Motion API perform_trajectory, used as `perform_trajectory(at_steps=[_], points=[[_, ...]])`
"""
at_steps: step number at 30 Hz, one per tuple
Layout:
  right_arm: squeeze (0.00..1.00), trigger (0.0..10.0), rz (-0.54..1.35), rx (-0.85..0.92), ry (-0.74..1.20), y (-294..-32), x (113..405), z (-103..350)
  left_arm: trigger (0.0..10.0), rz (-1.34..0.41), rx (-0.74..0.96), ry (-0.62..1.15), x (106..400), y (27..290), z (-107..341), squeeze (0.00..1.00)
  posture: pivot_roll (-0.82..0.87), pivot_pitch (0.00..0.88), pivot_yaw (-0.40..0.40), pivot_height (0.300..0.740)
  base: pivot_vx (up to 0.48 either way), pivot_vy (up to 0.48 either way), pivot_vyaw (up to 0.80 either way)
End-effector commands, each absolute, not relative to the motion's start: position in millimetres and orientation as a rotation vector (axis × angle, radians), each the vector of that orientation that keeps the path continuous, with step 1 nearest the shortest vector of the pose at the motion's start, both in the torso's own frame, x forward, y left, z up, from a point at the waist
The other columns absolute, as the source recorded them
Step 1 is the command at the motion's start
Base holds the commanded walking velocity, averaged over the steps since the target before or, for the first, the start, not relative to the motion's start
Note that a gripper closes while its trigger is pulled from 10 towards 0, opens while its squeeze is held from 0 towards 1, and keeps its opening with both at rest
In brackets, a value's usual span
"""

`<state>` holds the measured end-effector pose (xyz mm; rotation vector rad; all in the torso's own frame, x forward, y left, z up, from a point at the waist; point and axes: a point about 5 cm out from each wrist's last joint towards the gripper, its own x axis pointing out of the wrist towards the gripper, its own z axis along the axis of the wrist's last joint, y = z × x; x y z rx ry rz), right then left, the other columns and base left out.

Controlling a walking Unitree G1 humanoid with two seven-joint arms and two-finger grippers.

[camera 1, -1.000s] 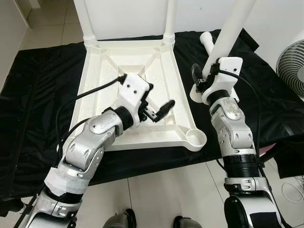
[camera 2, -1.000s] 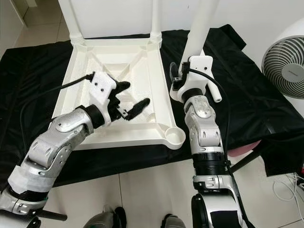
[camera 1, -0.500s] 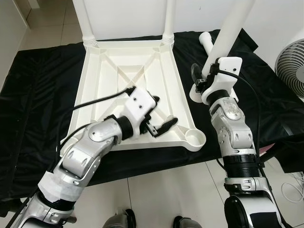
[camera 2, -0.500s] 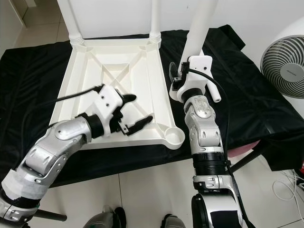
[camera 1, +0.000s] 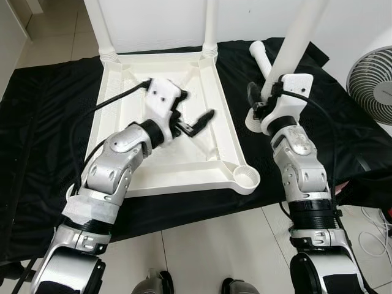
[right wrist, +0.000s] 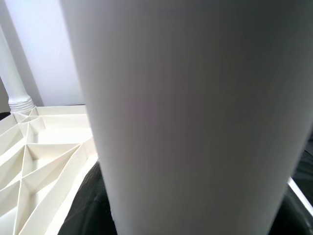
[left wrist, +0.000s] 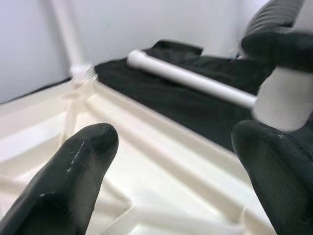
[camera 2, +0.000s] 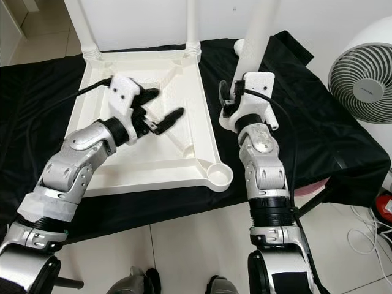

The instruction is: Building children table

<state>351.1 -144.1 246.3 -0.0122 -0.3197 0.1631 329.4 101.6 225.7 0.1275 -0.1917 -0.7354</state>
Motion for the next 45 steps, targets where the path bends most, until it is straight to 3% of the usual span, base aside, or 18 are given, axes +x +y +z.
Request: perform_trajectory(at_steps=[1, 13, 18, 28, 36, 45], points=[[0.0, 10.0, 0.157, -0.017, -0.348, -146.5, 346.9, 249.5, 10.0, -0.776, 0.141, -0.143, 322.9, 104.8, 212.2, 0.0, -0.07, 0.113, 0.06, 0.74, 0.0, 0.0, 0.0], [0.0, 10.0, 0.159, -0.018, -0.344, -146.3, 346.5, 247.4, 10.0, -1.022, 0.264, 0.084, 281.6, 119.1, 149.1, 0.0, -0.07, 0.107, 0.062, 0.74, 0.0, 0.0, 0.0], [0.0, 10.0, 0.162, -0.02, -0.343, -145.9, 346.9, 247.6, 10.0, -1.053, 0.239, 0.092, 276.7, 115.2, 148.6, 0.0, -0.07, 0.107, 0.062, 0.74, 0.0, 0.0, 0.0], [0.0, 10.0, 0.156, -0.02, -0.343, -146.0, 345.7, 246.0, 10.0, -1.053, 0.217, 0.206, 268.8, 139.8, 129.9, 0.0, -0.07, 0.093, 0.072, 0.74, 0.0, 0.0, 0.0], [0.0, 10.0, 0.149, -0.019, -0.341, -146.8, 345.5, 245.1, 10.0, -1.202, 0.17, 0.284, 241.5, 128.1, 117.4, 0.0, -0.07, 0.087, 0.076, 0.74, 0.0, 0.0, 0.0], [0.0, 10.0, 0.154, -0.021, -0.342, -145.4, 346.4, 245.5, 10.0, -1.259, 0.158, 0.256, 238.3, 109.6, 118.4, 0.0, -0.07, 0.086, 0.078, 0.74, 0.0, 0.0, 0.0]])
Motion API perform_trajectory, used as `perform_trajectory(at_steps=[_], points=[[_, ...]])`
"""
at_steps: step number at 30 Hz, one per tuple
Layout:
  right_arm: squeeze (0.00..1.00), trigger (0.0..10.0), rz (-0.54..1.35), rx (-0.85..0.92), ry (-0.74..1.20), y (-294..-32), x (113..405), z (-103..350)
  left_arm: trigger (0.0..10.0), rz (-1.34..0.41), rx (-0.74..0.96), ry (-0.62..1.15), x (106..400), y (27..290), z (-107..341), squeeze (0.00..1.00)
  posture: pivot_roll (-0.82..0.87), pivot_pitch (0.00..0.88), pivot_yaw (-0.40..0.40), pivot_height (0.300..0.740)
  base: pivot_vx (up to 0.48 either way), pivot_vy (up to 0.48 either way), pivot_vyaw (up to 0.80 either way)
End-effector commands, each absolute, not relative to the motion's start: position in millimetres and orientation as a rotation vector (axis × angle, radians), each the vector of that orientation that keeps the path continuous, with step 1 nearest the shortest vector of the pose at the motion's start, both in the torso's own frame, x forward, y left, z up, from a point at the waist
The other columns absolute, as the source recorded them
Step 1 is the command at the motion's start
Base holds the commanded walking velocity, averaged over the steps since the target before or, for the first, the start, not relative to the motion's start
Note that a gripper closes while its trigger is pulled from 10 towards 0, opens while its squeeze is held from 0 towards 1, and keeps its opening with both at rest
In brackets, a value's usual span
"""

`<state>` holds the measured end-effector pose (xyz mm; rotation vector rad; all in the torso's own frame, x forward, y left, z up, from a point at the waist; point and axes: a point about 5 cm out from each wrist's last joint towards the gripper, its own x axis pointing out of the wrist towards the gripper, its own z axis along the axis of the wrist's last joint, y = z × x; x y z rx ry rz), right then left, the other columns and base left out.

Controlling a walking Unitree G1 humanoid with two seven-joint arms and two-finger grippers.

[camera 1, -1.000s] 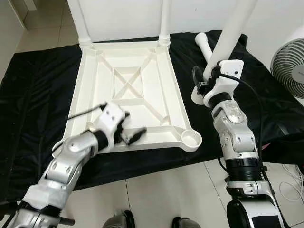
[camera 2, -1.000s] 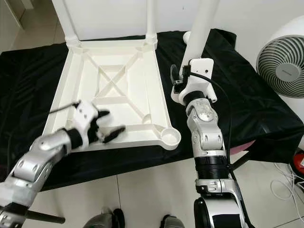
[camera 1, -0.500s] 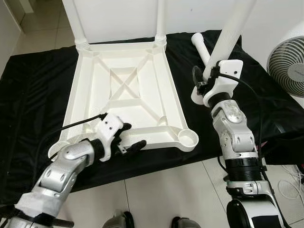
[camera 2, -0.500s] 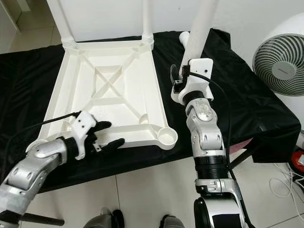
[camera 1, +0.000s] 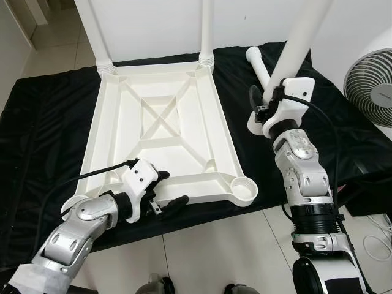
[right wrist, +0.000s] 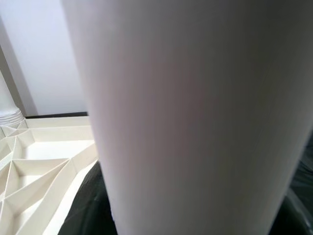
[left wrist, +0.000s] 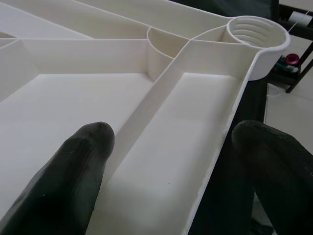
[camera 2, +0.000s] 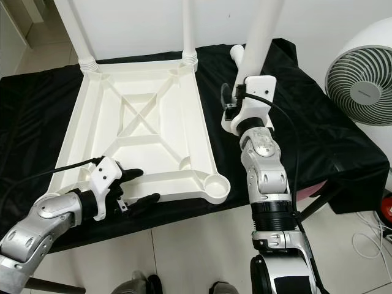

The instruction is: Building children table

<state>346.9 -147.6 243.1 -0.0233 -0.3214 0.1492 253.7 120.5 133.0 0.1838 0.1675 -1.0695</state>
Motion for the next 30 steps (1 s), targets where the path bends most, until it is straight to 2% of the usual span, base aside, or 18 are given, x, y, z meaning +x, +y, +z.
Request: perform_trajectory(at_steps=[1, 13, 22, 30], points=[[0.0, 10.0, 0.153, -0.021, -0.343, -145.5, 346.3, 245.7, 10.0, -1.251, 0.157, 0.246, 240.3, 107.4, 119.3, 0.0, -0.08, 0.087, 0.077, 0.74, 0.0, 0.0, 0.0], [0.0, 10.0, 0.129, -0.019, -0.345, -149.8, 344.1, 245.6, 10.0, -1.185, 0.223, 0.203, 254.5, 93.2, 116.9, 0.0, -0.09, 0.1, 0.088, 0.74, 0.0, 0.0, 0.0], [0.0, 10.0, 0.132, -0.009, -0.341, -149.5, 341.5, 243.8, 10.0, -1.005, 0.316, 0.174, 285.3, 94.1, 112.0, 0.0, -0.09, 0.109, 0.086, 0.74, 0.0, 0.0, 0.0], [0.0, 10.0, 0.163, -0.006, -0.306, -143.9, 337.2, 234.0, 10.0, -0.925, 0.341, 0.146, 301.5, 96.2, 115.2, 0.0, -0.1, 0.115, 0.084, 0.74, 0.0, 0.0, 0.0]])
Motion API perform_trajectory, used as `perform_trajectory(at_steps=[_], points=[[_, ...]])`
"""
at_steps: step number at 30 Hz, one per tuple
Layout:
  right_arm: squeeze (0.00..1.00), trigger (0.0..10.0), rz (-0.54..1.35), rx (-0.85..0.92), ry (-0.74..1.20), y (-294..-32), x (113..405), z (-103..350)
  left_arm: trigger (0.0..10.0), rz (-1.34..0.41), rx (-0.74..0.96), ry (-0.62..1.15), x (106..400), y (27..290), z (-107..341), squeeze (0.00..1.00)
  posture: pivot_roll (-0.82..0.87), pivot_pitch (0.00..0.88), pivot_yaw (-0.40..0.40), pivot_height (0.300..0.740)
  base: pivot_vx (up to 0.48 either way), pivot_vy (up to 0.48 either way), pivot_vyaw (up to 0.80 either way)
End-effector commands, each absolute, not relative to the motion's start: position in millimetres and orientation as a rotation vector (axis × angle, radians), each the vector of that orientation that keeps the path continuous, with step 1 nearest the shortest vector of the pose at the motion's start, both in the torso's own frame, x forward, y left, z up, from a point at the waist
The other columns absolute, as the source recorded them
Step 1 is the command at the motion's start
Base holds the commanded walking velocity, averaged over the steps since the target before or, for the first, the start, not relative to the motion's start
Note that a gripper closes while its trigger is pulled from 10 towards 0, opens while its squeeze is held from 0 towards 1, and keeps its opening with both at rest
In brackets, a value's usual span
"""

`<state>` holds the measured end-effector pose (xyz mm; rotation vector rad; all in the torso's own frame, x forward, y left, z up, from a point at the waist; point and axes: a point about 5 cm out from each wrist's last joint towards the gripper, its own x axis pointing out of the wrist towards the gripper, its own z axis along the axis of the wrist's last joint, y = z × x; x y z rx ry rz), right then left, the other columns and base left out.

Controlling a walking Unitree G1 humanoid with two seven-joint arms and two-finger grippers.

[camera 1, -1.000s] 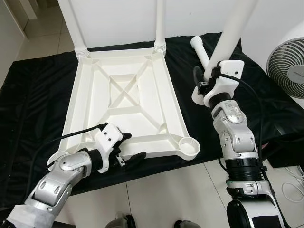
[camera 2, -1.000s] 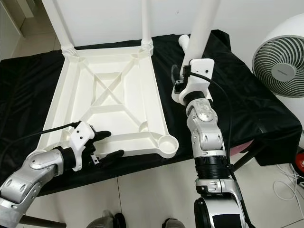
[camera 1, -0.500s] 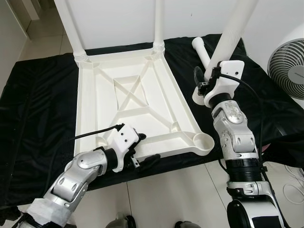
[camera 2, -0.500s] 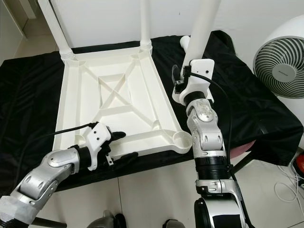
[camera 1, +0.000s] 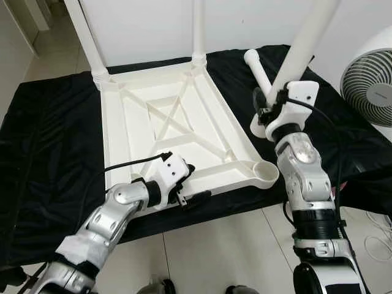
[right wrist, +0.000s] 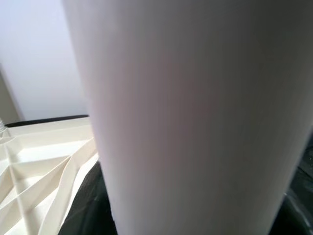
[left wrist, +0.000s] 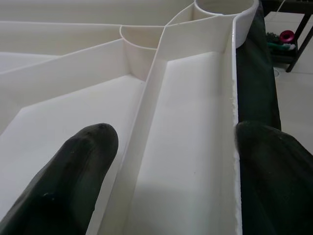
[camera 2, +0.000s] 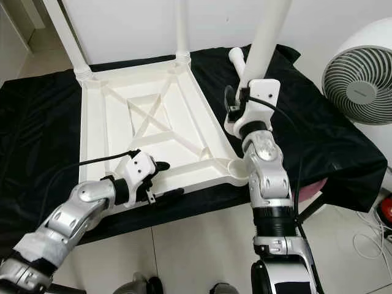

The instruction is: Building children table

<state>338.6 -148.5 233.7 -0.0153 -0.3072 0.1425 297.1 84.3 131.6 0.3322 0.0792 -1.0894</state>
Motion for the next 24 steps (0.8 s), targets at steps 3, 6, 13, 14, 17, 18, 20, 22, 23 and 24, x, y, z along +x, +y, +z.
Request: perform_trajectory(at_steps=[3, 6, 13, 14, 17, 18, 20, 22, 23, 24], points=[[0.0, 10.0, 0.188, -0.006, -0.272, -139.8, 332.6, 223.1, 10.0, -0.877, 0.335, 0.126, 310.4, 97.0, 118.3, 0.0, -0.1, 0.115, 0.084, 0.74, 0.0, 0.0, 0.0], [0.0, 10.0, 0.199, -0.011, -0.252, -137.7, 329.9, 216.0, 10.0, -0.863, 0.34, 0.116, 314.5, 96.8, 119.9, 0.0, -0.1, 0.12, 0.084, 0.74, 0.0, 0.0, 0.0], [0.0, 10.0, 0.192, -0.013, -0.251, -138.5, 330.4, 216.0, 10.0, -0.835, 0.443, 0.12, 322.7, 105.3, 113.0, 0.0, -0.09, 0.123, 0.087, 0.74, 0.0, 0.0, 0.0], [0.0, 10.0, 0.19, -0.014, -0.254, -139.0, 330.8, 217.0, 10.0, -0.83, 0.453, 0.124, 324.0, 107.6, 112.2, 0.0, -0.09, 0.123, 0.087, 0.74, 0.0, 0.0, 0.0], [0.0, 10.0, 0.187, -0.014, -0.258, -139.5, 330.9, 218.2, 10.0, -0.811, 0.46, 0.121, 327.6, 111.4, 112.9, 0.0, -0.09, 0.123, 0.089, 0.74, 0.0, 0.0, 0.0], [0.0, 10.0, 0.186, -0.013, -0.26, -139.7, 330.9, 218.9, 10.0, -0.798, 0.468, 0.121, 330.0, 114.3, 114.0, 0.0, -0.09, 0.123, 0.089, 0.74, 0.0, 0.0, 0.0], [0.0, 10.0, 0.187, -0.011, -0.265, -139.6, 330.6, 219.8, 10.0, -0.785, 0.486, 0.118, 333.1, 119.6, 115.7, 0.0, -0.09, 0.122, 0.09, 0.74, 0.0, 0.0, 0.0], [0.0, 10.0, 0.188, -0.011, -0.265, -139.5, 330.5, 219.8, 10.0, -0.78, 0.488, 0.117, 334.2, 122.4, 117.2, 0.0, -0.09, 0.122, 0.09, 0.74, 0.0, 0.0, 0.0], [0.0, 10.0, 0.188, -0.011, -0.265, -139.5, 330.5, 219.8, 10.0, -0.78, 0.488, 0.117, 334.2, 122.4, 117.2, 0.0, -0.09, 0.122, 0.09, 0.74, 0.0, 0.0, 0.0], [0.0, 10.0, 0.189, -0.011, -0.264, -139.5, 330.0, 219.1, 10.0, -0.785, 0.486, 0.109, 334.4, 125.2, 120.0, 0.0, -0.09, 0.124, 0.092, 0.74, 0.0, 0.0, 0.0]])
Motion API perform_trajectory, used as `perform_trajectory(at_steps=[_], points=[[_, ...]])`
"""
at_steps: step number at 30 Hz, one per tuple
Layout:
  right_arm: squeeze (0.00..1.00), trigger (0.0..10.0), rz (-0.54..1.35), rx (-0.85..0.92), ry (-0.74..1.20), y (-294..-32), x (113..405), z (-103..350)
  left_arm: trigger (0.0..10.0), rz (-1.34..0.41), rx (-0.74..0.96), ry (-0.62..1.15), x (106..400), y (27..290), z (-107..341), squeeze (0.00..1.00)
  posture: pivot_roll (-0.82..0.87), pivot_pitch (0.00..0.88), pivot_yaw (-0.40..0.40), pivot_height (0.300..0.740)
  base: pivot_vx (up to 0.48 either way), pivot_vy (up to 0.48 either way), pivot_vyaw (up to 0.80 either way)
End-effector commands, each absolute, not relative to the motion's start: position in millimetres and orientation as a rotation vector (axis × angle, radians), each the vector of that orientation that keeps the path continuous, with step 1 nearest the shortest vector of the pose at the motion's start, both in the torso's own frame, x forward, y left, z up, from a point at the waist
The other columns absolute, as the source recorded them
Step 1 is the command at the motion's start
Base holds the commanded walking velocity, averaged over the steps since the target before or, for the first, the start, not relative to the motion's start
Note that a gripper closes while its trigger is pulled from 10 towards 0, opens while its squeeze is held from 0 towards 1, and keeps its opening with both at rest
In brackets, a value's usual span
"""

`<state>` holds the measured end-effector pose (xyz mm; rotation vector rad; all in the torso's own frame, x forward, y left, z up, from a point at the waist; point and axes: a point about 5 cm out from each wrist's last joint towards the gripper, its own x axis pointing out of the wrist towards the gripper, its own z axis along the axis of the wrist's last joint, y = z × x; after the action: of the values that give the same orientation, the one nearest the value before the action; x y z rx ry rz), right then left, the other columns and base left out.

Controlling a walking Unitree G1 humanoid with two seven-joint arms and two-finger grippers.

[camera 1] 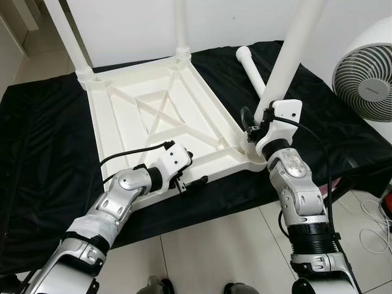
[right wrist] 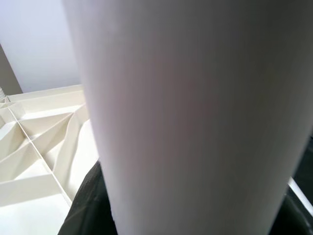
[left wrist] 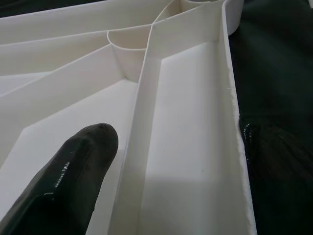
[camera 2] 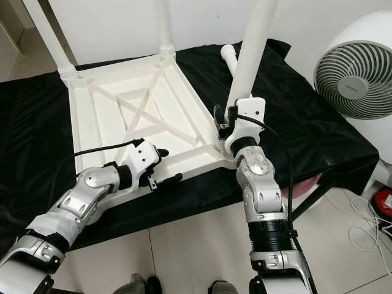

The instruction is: Building children table

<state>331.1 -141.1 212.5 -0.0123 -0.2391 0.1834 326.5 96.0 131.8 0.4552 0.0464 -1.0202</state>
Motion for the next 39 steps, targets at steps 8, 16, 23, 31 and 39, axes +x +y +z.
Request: perform_trajectory(at_steps=[8, 16, 23, 31, 39], points=[[0.0, 10.0, 0.184, -0.007, -0.256, -141.6, 329.4, 216.9, 10.0, -0.87, 0.387, 0.05, 327.9, 135.4, 142.8, 0.0, -0.09, 0.122, 0.085, 0.74, 0.0, 0.0, 0.0], [0.0, 10.0, 0.176, -0.016, -0.258, -145.9, 338.8, 219.7, 10.0, -0.948, 0.127, -0.134, 319.7, 124.4, 201.9, 0.0, -0.08, 0.112, 0.067, 0.74, 0.0, 0.0, 0.0], [0.0, 10.0, 0.208, -0.033, -0.256, -138.8, 344.9, 219.8, 10.0, -0.988, 0.109, -0.224, 308.2, 104.8, 221.1, 0.0, -0.07, 0.102, 0.055, 0.74, 0.0, 0.0, 0.0], [0.0, 10.0, 0.234, -0.07, -0.233, -135.1, 348.8, 212.4, 10.0, -1.001, 0.112, -0.176, 301.8, 90.8, 219.5, 0.0, -0.07, 0.099, 0.047, 0.74, 0.0, 0.0, 0.0], [0.0, 10.0, 0.21, -0.102, -0.188, -145.5, 346.3, 196.4, 10.0, -0.978, 0.15, -0.133, 295.6, 79.5, 210.4, 0.0, -0.07, 0.109, 0.048, 0.74, 0.0, 0.0, 0.0]])
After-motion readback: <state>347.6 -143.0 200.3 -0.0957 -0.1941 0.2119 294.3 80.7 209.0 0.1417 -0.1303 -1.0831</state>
